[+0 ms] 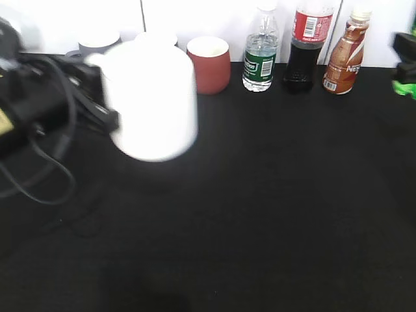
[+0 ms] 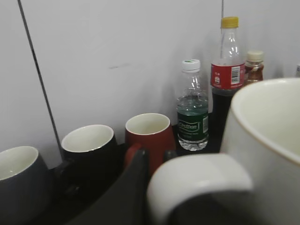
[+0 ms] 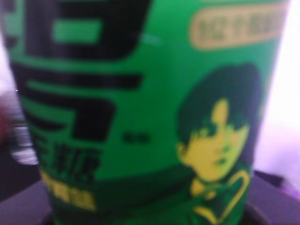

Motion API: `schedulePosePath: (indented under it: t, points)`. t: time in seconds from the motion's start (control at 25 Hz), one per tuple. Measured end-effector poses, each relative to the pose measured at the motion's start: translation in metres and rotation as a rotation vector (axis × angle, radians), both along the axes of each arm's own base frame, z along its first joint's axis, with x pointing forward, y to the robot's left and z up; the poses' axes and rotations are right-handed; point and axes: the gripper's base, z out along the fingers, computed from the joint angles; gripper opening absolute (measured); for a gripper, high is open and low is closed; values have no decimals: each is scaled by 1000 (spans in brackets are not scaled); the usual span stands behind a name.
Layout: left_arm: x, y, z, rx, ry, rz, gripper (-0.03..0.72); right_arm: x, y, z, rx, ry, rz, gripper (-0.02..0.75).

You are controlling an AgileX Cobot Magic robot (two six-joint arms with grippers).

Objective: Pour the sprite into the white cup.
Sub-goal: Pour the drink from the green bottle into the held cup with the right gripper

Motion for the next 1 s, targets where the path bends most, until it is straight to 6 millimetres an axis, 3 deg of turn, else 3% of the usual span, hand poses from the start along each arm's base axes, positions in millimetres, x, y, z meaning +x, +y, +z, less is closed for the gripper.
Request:
schedulePosePath:
  t: [0.08,0.16,0.28,0.68,1.0]
  points:
    - [5,-5,-17,-3,46,-15,60,-11,31,9,-65,9,106,426]
    - [7,-9,-28,12,72,-43,60,-21,67,5,-186,12,244,426]
    - [7,-10,-30,8,67,-54,60,-34,103,5,-421,-81,397,426]
    - [4,-13,-37,86,96,-106,60,-3,119,-9,-1071,-315,455,426]
    - [4,-11,-41,116,136,-91,60,1,117,-6,-1202,-400,397,426]
